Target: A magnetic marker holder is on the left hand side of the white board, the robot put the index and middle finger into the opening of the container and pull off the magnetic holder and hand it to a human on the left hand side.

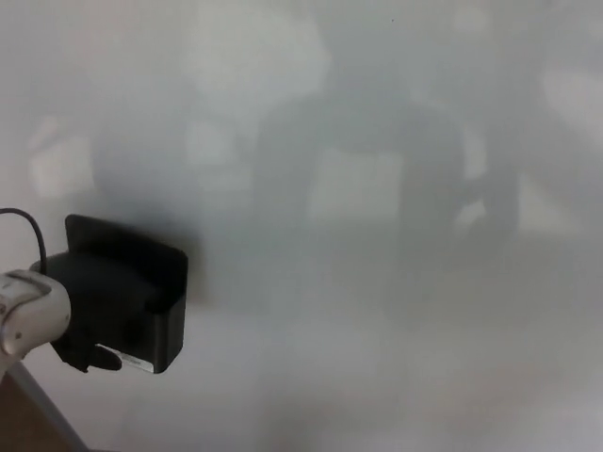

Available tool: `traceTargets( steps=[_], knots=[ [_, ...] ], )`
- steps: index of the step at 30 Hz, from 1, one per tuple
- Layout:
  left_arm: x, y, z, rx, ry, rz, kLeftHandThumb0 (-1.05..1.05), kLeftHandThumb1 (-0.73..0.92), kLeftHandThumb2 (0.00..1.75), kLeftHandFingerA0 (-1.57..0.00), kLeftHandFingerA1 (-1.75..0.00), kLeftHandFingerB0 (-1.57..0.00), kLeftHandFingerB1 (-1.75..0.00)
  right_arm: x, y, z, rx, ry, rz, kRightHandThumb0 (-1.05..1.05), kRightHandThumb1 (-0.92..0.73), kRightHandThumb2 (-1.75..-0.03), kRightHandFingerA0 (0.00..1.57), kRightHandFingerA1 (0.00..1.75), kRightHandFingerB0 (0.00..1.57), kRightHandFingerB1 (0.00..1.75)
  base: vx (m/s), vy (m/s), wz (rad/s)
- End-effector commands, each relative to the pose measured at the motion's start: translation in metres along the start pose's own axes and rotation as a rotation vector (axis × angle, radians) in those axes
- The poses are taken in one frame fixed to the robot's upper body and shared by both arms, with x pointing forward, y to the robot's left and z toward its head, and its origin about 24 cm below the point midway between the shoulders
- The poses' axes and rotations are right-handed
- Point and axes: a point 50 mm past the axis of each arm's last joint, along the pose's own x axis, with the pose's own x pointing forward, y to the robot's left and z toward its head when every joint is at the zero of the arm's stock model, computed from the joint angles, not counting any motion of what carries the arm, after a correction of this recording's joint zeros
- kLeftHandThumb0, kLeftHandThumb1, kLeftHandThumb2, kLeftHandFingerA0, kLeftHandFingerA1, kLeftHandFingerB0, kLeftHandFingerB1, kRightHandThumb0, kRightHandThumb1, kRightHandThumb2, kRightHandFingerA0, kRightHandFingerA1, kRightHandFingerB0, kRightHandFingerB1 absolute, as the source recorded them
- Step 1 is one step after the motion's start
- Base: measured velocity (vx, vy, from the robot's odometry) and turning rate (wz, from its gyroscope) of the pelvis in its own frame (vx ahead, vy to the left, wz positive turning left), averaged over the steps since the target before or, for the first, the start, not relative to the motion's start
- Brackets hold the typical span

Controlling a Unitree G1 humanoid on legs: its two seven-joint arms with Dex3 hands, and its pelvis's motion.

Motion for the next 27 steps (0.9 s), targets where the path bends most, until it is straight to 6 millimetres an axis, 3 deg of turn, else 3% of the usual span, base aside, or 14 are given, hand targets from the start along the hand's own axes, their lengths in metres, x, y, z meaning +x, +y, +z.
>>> traceTargets(
  steps=[1,3,4,9,14,18,19,20,22,24,27],
  knots=[
    [-0.002,0.008,-0.003,-0.216,-0.046,-0.127,-0.14,0.61,0.58,-0.66,-1.75,-0.47,-1.75,0.001,-0.006,0.0,-0.014,-0.007,-0.006,-0.56,-0.76,-0.63,0.7,0.48,0.51,0.37,0.0,0.0,0.0],
    [-0.003,0.008,-0.003,-0.22,-0.047,-0.131,-0.14,0.61,0.58,-0.66,-1.75,-0.47,-1.75,0.001,-0.006,0.0,-0.015,-0.007,-0.005,-0.56,-0.76,-0.63,0.7,0.48,0.51,0.37,0.0,0.0,0.0],
    [-0.01,0.002,0.008,-0.318,-0.157,-0.194,-0.26,0.62,0.49,-0.54,-1.75,-0.37,-1.73,0.001,-0.006,0.0,-0.007,-0.009,-0.005,-0.56,-0.75,-0.63,0.69,0.49,0.52,0.37,0.0,0.0,0.0],
    [-0.022,-0.003,0.027,-0.447,-0.316,-0.267,-0.19,0.63,0.52,-0.62,-1.75,-0.37,-1.75,0.003,-0.006,0.002,-0.013,-0.014,-0.002,-0.57,-0.76,-0.64,0.7,0.49,0.52,0.37,0.0,0.0,0.0],
    [-0.042,-0.011,0.063,-0.668,-0.657,-0.336,-0.14,0.65,0.53,-0.66,-1.75,-0.42,-1.75,0.006,-0.005,0.004,0.0,-0.022,-0.004,-0.58,-0.76,-0.63,0.7,0.49,0.53,0.37,0.0,0.0,0.0],
    [-0.044,-0.011,0.064,-0.672,-0.659,-0.339,-0.14,0.65,0.53,-0.66,-1.75,-0.42,-1.75,0.006,-0.005,0.004,0.0,-0.022,-0.004,-0.58,-0.76,-0.63,0.7,0.49,0.53,0.37,0.0,0.0,0.0],
    [-0.065,-0.017,0.089,-0.856,-0.891,-0.313,-0.19,0.64,0.53,-0.74,-1.75,-0.51,-1.75,0.006,-0.004,0.004,0.006,-0.018,0.003,-0.57,-0.76,-0.64,0.69,0.49,0.53,0.37,0.0,0.0,0.0],
    [-0.072,-0.019,0.096,-0.908,-0.955,-0.31,-0.19,0.64,0.53,-0.74,-1.75,-0.51,-1.75,0.006,-0.003,0.004,0.008,-0.016,0.005,-0.57,-0.76,-0.64,0.69,0.49,0.53,0.37,0.0,0.0,0.0],
    [-0.076,-0.019,0.1,-0.936,-0.986,-0.311,-0.19,0.64,0.53,-0.74,-1.75,-0.51,-1.75,0.006,-0.003,0.004,0.009,-0.016,0.006,-0.57,-0.76,-0.64,0.69,0.49,0.53,0.37,0.0,0.0,0.0],
    [-0.081,-0.028,0.1,-1.379,-1.226,-0.309,-0.06,0.56,0.52,-0.77,-1.75,-0.57,-1.75,0.006,-0.002,0.004,0.004,-0.021,0.0,-0.57,-0.76,-0.63,0.7,0.5,0.53,0.38,0.0,0.0,0.0],
    [-0.082,-0.033,0.096,-1.521,-1.299,-0.261,-0.06,0.56,0.52,-0.77,-1.75,-0.57,-1.75,0.006,-0.002,0.005,0.003,-0.024,-0.001,-0.57,-0.76,-0.63,0.7,0.5,0.53,0.38,0.0,0.0,0.0]
  ],
)
